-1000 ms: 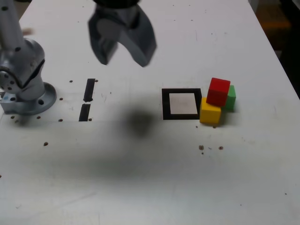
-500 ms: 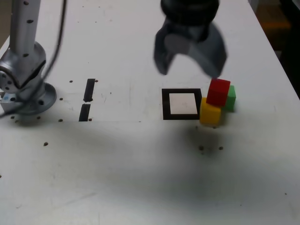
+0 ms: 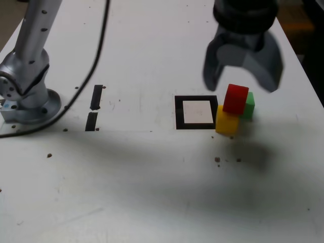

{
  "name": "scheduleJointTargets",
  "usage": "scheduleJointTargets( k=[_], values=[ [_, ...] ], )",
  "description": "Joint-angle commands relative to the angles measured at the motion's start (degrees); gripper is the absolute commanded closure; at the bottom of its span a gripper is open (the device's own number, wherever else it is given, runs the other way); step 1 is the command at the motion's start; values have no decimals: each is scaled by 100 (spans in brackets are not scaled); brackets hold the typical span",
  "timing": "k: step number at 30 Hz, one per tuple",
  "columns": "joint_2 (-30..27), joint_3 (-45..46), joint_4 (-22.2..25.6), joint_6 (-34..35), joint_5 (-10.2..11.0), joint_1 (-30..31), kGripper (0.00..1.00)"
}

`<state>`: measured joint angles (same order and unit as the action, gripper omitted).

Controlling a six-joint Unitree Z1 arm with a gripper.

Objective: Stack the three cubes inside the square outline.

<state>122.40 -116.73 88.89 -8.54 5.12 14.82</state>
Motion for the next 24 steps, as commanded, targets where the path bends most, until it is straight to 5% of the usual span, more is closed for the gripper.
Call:
scheduleJointTargets(
  k=[1, 17, 24],
  values=[
    [-60, 170, 19, -7, -9, -36, 5],
    [310, 1041, -1067, -225, -133, -338, 12],
    [345, 1032, -1149, -229, -92, -356, 32]
  ],
)
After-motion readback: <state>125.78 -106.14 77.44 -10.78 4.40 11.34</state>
